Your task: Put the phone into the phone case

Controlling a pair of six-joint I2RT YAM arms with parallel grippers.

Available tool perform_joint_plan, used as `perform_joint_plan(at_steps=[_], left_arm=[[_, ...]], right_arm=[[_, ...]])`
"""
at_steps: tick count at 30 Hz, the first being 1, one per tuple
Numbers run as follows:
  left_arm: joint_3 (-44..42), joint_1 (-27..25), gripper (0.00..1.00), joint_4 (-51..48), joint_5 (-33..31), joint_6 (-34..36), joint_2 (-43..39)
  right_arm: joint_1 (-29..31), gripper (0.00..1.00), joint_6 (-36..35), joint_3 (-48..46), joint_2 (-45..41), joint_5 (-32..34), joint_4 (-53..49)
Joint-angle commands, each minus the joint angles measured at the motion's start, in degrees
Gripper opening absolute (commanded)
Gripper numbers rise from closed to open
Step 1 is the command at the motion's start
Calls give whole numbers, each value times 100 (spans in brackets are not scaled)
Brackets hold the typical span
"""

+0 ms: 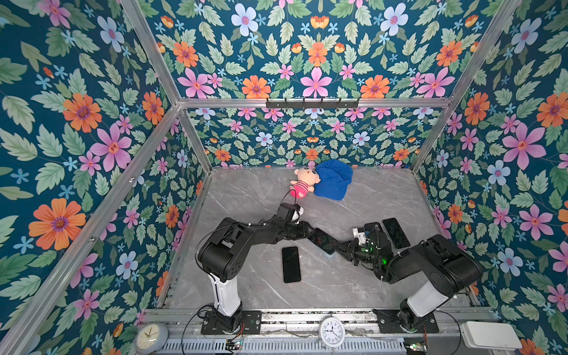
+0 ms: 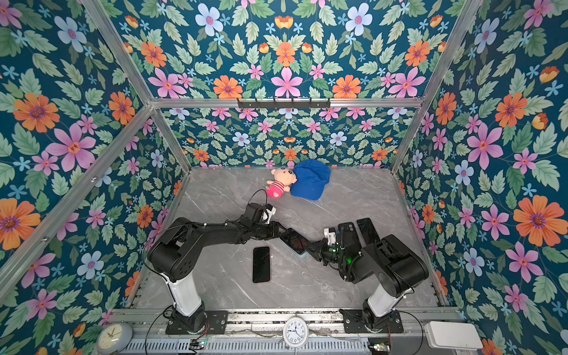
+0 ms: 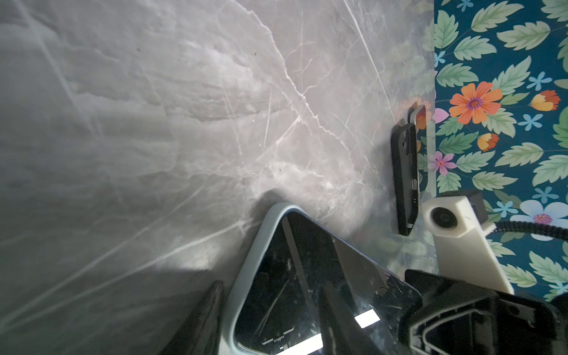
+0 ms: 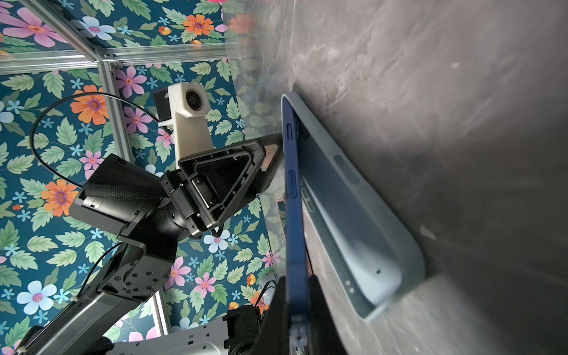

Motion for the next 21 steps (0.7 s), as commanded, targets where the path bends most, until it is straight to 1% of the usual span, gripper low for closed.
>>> perform_joint_plan(at_steps=[1,3,7,12,19,21], left_arm=[[-18,-5,52,57,13,-8,-40],[-37,-4,52,72,22,-12,-40],[-55,-5,52,81,23,-16,-53],[-63,-5,52,81,24,-16,-66],[-91,-4,52,107,18,-25,-62],[-90,0,52,107,17,-34,-57]], right_arm=[[26,5,228,24,31,-3,89],[23,8,255,37,263,-14,144],[28,12,283,35,360,-27,184],[30,20,259,86,413,-67,113],[42,32,112,195,140,-84,-451],[48,35,35,254,-152,-65,-896]])
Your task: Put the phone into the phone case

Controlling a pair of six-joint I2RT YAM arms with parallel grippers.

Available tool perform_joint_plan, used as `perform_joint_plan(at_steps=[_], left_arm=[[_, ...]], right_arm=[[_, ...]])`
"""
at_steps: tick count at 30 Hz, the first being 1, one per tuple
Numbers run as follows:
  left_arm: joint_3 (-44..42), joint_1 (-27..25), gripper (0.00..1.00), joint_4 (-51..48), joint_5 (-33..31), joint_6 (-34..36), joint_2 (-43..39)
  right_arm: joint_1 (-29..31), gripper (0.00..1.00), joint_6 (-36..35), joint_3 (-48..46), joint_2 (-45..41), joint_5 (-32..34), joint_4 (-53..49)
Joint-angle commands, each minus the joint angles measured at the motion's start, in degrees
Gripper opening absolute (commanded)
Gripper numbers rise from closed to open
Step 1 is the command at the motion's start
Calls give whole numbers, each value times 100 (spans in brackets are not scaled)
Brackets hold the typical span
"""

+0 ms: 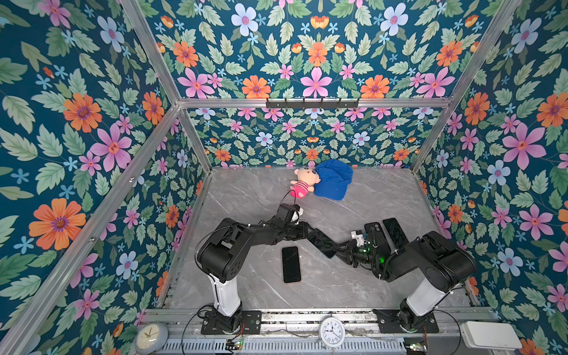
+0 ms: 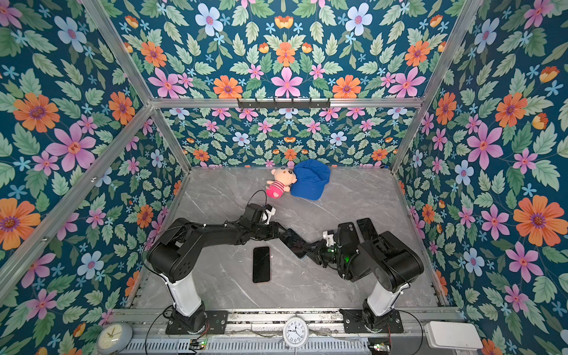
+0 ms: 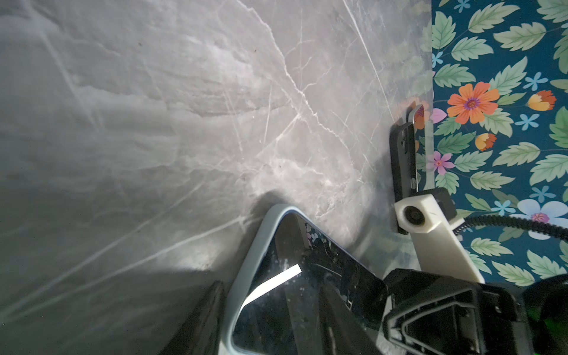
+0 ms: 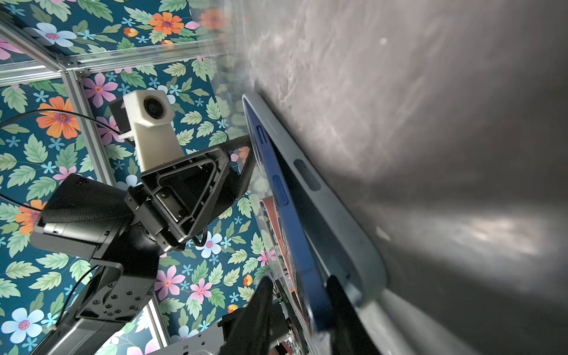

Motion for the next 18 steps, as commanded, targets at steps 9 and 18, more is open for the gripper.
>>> perform_joint_plan(at_steps=[9,18], left_arm=[[-8,-5,52,35,2,5,-11],[-34,-5,52,53,4,5,-44]], right_arm=[[33,47,-494,362,-1136,255,-2308],[136,48,-606,691,-1139,276,-3213]])
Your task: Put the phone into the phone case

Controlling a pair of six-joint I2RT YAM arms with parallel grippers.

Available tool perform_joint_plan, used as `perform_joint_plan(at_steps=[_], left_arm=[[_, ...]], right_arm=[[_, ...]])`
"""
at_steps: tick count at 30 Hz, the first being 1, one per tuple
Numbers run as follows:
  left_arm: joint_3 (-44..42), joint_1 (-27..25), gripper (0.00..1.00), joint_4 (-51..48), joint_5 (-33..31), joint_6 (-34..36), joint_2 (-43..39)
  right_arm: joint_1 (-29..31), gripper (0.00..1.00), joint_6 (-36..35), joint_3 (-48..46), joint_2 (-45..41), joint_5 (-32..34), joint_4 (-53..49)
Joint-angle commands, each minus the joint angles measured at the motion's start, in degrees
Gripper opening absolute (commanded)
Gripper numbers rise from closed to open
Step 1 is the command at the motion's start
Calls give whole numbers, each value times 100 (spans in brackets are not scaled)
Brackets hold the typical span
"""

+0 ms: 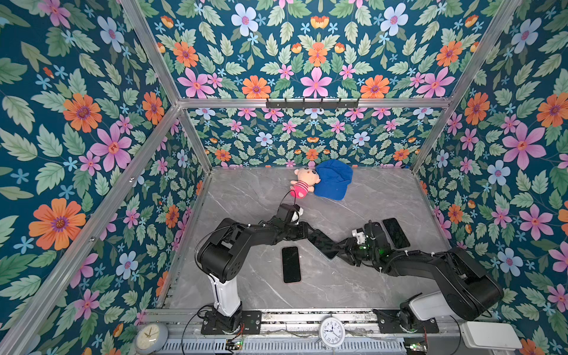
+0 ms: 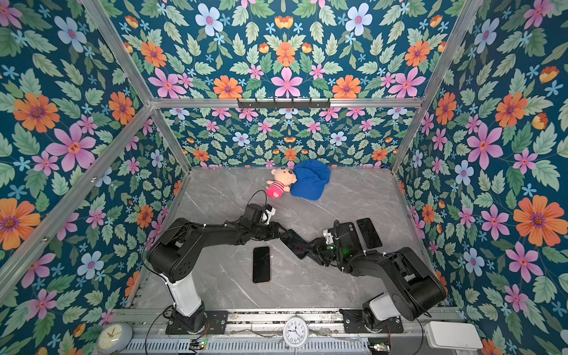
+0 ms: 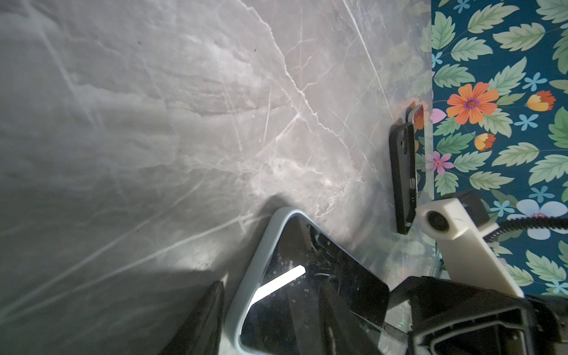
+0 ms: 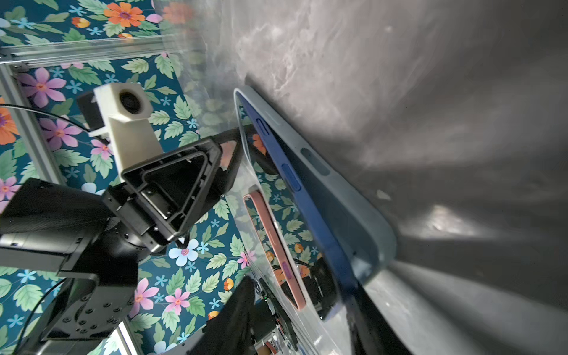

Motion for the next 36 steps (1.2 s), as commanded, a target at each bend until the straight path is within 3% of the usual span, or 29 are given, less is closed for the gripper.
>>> perform_joint_plan(at_steps=[1,12,19,25,28,36], left_arm=[[-29,-3,52,43,3,3,-49],[-60,-3,52,70,0,3,-80],[-88,-3,52,73,63,-10,-121],[-48,-1,54,-820,-181,122,-643],[-41,-3,56,-1145,-99,225,-728],[488,6,56,-1416,72,572,-187]], right_arm=[[39,48,-55,132,51,17,-475],[101,50,-330,765,-176,209,-2331],[163,61,-665,1295,-237,243,-3374],[168,61,-1867,1637,-599,622,-4397],[266,54,-2442,1817,-637,1106,-5013],[864,46,-1255,1717,-487,1582,-4583]])
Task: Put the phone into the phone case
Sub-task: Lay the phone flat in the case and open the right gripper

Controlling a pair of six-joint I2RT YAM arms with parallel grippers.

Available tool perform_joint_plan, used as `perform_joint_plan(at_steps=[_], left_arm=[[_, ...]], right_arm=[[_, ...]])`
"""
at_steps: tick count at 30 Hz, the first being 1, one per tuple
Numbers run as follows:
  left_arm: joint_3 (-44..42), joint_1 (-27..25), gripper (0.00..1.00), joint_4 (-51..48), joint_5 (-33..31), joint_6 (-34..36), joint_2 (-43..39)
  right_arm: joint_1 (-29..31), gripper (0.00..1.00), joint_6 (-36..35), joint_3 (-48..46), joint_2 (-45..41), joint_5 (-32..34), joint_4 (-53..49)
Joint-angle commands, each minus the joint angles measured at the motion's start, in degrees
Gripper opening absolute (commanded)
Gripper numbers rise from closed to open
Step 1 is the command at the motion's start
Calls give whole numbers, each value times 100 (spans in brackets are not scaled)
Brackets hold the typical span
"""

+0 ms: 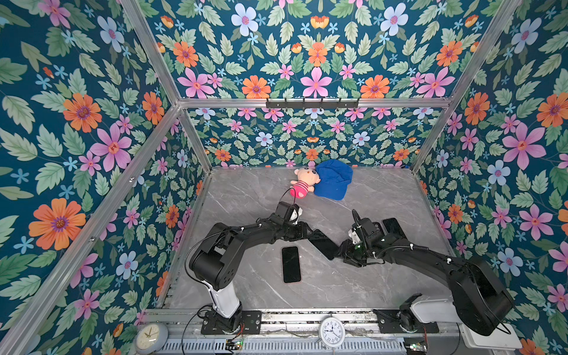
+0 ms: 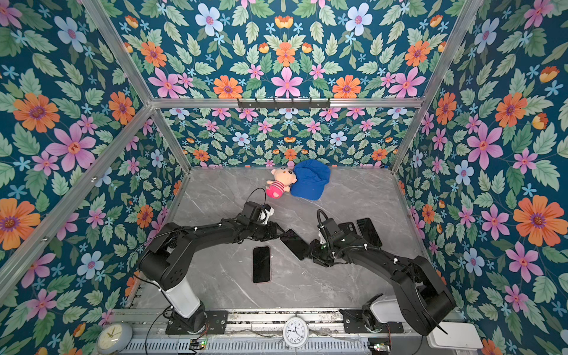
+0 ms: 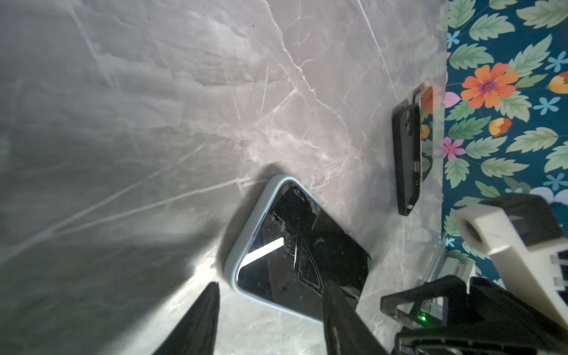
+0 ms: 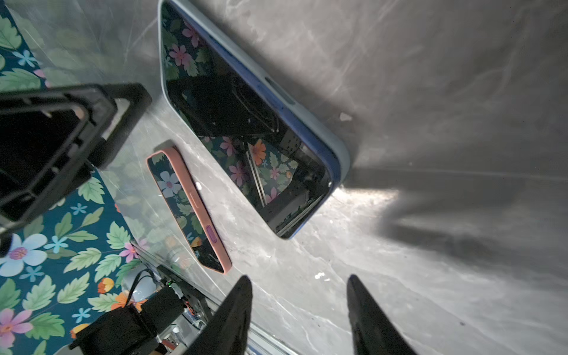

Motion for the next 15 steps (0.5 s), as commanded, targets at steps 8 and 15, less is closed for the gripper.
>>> perform_joint_plan(at_steps=[8,15], left_arm=[[719,10,55,-505,-30,553,633],[1429,36,56,-1005,-187,907,1005]], right_arm=[[179,38,1543,-104,29,899,222],[173,36,1366,344,331,1097,-125]])
